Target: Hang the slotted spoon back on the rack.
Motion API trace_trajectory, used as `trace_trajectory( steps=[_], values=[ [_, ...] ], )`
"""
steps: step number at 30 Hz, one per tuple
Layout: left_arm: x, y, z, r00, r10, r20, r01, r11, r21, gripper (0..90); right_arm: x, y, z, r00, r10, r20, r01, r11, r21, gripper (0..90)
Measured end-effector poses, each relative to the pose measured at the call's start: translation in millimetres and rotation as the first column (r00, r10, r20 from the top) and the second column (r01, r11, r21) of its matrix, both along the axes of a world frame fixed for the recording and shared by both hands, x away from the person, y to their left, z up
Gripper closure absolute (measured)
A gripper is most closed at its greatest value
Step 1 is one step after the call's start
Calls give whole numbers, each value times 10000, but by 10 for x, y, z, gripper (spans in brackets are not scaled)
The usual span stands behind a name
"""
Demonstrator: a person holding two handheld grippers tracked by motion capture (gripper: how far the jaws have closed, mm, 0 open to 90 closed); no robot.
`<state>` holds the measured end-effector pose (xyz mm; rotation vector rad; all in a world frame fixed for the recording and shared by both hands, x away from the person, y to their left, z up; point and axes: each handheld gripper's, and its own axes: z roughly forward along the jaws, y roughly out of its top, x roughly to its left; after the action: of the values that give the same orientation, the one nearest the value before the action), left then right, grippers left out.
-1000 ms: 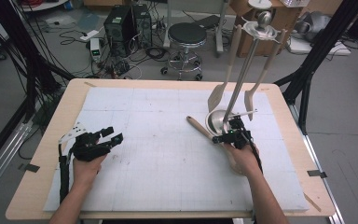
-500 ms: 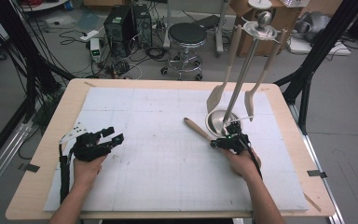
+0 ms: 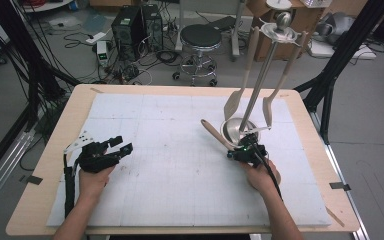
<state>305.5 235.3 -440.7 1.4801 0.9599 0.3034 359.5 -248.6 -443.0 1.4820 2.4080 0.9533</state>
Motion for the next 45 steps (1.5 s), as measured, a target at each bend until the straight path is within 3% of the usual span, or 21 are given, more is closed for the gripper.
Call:
trace_trajectory(
  steps=[5,6,14,19,25,28,31,36,38,40,45],
  values=[
    [2,-1,-1,10000,3,-3,-3,10000,42,354,-38,-98,19,9982,-456,-385,501,9907,1267,783],
    [3,0,-2,10000,-9,9,9,10000,60,355,-62,-106,29,9987,-426,-280,463,9881,1465,783],
    [1,-11,-1,10000,2,-22,-2,10000,33,355,-172,119,134,9978,641,168,-661,9792,1919,784],
    [1,-2,1,10000,17,10,-17,10000,-4,355,-222,227,235,9936,861,735,-1016,9648,2427,783],
    [1,10,2,10000,27,19,-27,10000,3,354,-324,148,390,9829,346,1806,-924,9421,3224,783],
    [-1,5,3,10000,43,38,-43,10000,-10,354,-379,81,473,9677,7,2522,-989,9211,3766,783],
    [0,6,4,10000,44,33,-44,10000,-2,354,-450,17,558,9443,-459,3259,-1006,9026,4186,782],
    [0,1,1,10000,31,-5,-31,10000,1,354,-575,-123,691,8783,-1580,4512,-891,8732,4792,782],
    [1,0,1,10000,26,-1,-26,10000,11,354,-608,-185,735,8587,-2010,4714,-704,8648,4971,782],
    [0,1,3,10000,35,23,-35,10000,3,354,-633,-241,775,8386,-2351,4914,-523,8632,5022,782],
    [-1,0,3,10000,31,19,-31,10000,7,355,-673,-371,861,8046,-3065,5086,-223,8403,5417,783]
  ],
)
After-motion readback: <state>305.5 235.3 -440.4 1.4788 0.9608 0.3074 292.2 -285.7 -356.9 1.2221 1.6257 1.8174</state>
